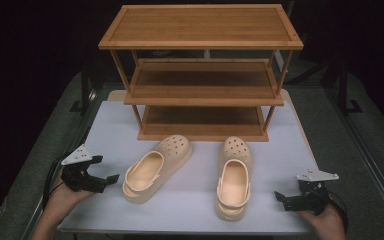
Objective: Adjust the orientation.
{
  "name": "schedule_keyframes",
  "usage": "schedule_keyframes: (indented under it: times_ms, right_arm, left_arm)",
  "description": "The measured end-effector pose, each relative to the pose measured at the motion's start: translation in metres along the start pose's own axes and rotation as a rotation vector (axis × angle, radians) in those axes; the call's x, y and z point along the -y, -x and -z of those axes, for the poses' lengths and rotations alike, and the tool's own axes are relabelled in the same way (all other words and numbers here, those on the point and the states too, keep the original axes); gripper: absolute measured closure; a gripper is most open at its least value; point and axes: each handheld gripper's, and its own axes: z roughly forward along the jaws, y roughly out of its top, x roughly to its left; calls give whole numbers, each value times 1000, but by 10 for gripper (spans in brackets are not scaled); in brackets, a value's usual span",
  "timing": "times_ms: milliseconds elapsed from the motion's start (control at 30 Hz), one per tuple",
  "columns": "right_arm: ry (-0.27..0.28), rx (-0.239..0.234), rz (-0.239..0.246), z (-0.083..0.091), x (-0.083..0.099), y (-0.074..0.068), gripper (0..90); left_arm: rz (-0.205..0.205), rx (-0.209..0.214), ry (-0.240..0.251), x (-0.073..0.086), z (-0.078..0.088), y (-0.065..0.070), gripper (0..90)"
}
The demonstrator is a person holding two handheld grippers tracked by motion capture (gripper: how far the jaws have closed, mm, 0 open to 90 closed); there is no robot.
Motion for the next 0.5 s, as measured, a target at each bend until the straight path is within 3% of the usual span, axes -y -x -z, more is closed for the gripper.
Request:
schedule_keyframes:
  times_ms: [133,233,267,400,500]
  right_arm:
    - [-1,0,-2,0,0,0,0]
    - [-2,1,-1,0,0,0,0]
    - [-3,1,-2,0,0,0,0]
    - [-4,4,2,0,0,0,0]
    - [-5,4,2,0,-1,0,0]
  left_arm:
    - [6,-32,-52,23,-3,-2,18]
    - [-6,-51,-79,29,-6,-3,18]
    - [-11,-76,-100,32,-11,-4,18]
    - [-35,-77,-131,38,-18,-5,18]
    - [-4,-63,-105,44,-20,-9,4]
